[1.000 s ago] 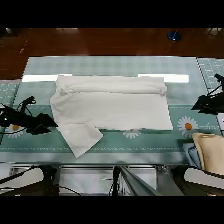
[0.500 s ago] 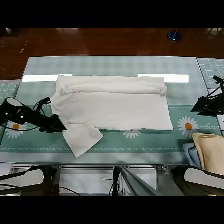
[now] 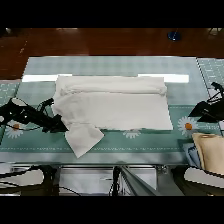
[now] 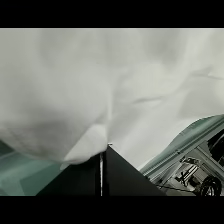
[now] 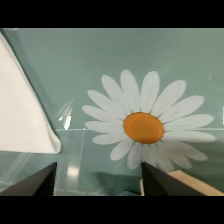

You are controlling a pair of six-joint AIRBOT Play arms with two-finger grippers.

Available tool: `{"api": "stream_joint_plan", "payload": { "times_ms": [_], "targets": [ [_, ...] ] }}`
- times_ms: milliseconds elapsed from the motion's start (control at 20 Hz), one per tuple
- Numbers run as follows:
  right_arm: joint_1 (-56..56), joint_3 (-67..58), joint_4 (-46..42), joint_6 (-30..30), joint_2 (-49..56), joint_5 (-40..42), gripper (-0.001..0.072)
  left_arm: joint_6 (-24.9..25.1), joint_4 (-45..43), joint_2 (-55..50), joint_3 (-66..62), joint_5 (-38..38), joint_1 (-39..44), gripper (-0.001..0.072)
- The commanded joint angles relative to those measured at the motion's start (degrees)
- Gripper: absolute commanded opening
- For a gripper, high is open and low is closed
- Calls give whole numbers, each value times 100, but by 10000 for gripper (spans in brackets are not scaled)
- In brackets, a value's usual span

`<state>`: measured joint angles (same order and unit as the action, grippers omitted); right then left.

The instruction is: Fold the shirts.

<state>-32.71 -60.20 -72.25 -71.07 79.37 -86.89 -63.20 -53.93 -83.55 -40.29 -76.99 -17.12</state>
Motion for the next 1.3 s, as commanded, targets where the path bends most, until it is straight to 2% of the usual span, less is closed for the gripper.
{"api": "stream_joint_plan", "payload": {
  "times_ms": [0,150,300,400,550,600,700,750,800,1000,1250],
  "targets": [
    [-234,671,610,232,-2,-223,580,59,-2,9,-2,-13,-103,27],
    [-229,1331,643,341,-2,96,574,105,-2,9,-2,-13,-118,27],
    [-203,1729,1217,487,-2,697,571,105,-2,9,-2,-15,-118,27],
    [7,1886,1567,518,-2,1058,571,105,-2,9,-2,-17,-118,27],
    [605,2096,1644,479,-2,1456,570,195,-2,9,-2,-109,-118,28],
    [820,2142,1639,389,-2,1609,539,214,-2,9,-2,-118,-120,28],
    [1257,2153,1641,223,-2,1985,300,219,-2,9,-2,-114,-118,27],
    [1419,2149,1665,205,-4,2116,119,256,-2,9,-2,-131,-118,27],
    [1523,2146,1720,203,-31,2144,21,280,-2,11,-4,-151,-120,28],
    [1517,2146,2031,348,-883,2153,20,361,39,240,-92,-166,-118,26],
    [1497,1878,2406,345,-2315,2181,19,361,664,1244,-855,-83,-118,25]
  ]
}}
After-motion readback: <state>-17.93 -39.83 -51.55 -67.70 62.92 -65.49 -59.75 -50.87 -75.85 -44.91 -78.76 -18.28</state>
